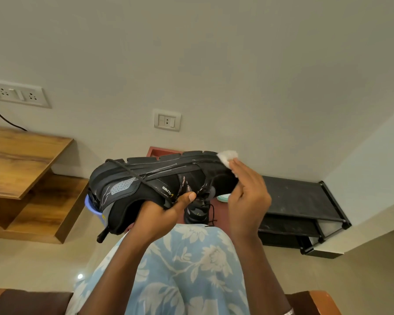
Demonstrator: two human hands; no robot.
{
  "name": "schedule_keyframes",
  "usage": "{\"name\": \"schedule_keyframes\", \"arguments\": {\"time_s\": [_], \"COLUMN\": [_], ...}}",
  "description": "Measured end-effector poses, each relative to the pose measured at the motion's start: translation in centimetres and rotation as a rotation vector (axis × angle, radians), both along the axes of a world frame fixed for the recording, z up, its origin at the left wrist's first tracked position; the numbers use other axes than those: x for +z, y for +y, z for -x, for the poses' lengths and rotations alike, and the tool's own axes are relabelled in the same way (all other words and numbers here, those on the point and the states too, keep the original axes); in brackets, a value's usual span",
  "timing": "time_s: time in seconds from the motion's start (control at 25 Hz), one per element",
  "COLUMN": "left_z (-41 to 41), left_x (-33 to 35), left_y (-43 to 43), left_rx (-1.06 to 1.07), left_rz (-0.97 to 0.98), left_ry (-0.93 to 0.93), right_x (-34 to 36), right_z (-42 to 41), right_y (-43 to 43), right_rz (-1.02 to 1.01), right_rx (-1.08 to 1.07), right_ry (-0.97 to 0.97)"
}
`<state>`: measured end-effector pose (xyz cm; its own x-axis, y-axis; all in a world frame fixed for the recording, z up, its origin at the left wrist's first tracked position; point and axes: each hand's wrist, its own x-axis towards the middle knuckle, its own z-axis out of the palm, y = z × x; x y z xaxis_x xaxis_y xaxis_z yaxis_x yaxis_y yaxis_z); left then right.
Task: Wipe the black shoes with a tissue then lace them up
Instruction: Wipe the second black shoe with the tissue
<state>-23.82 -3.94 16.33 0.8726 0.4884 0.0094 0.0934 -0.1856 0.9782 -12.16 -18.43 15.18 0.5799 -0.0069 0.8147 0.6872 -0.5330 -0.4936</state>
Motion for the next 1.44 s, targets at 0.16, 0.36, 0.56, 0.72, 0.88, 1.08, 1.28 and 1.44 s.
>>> {"name": "schedule_keyframes", "arguments": {"time_s": [0.16,0.36,0.56,0.72,0.88,1.08,1.28,1.44], "left_z": [0.1,0.0,0.2,0.2,-0.2,-0.5,-0.2,-0.2], "left_x": [0.0,-0.5,-0.5,-0.3,-0.4,-0.5,-0.4,-0.2], "left_y": [0.2,0.0,-0.4,0.2,0.0,-1.1,-1.0,-0.3], "left_rx": [0.001,-0.041,-0.039,0.015,-0.020,-0.013,0.014,0.011], "left_rz": [-0.001,-0.149,-0.129,-0.039,-0.070,-0.209,-0.216,-0.126], "left_ry": [0.028,0.020,0.009,0.044,0.053,0.018,-0.012,0.024], "right_x": [-0.1,2.0,1.2,-0.5,0.4,2.0,0.2,-0.6], "right_z": [0.1,3.8,3.9,1.4,2.3,5.4,3.0,1.6], "right_y": [0.0,4.1,3.7,0.2,1.5,5.1,1.7,0.6], "right_rz": [-0.134,0.013,0.131,-0.042,-0.063,0.075,0.056,-0.089], "right_rx": [-0.092,0.037,0.163,0.021,-0.040,0.118,0.159,-0.001], "right_ry": [0.152,0.035,-0.071,0.112,0.157,-0.009,0.024,0.274]}}
